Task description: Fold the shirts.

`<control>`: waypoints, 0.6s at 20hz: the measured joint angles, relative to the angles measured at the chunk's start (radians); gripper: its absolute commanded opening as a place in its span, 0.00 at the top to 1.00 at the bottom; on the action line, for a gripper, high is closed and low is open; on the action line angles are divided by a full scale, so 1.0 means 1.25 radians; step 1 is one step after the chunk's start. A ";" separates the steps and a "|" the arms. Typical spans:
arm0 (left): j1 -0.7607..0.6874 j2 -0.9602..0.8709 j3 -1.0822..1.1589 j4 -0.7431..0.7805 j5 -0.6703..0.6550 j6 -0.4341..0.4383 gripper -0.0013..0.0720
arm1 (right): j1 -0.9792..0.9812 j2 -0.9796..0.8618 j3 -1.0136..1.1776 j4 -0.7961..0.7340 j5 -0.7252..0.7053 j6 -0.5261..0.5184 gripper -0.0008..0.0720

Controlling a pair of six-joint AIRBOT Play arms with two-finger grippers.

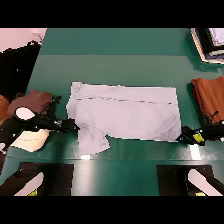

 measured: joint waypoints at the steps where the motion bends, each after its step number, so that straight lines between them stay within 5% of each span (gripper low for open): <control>1: 0.000 0.025 0.000 0.026 -0.016 -0.015 0.96 | 0.009 0.000 0.012 -0.007 0.018 -0.001 0.97; 12: 0.000 0.292 0.043 0.130 -0.302 -0.164 0.96 | 0.068 0.236 0.092 -0.198 0.212 0.049 0.97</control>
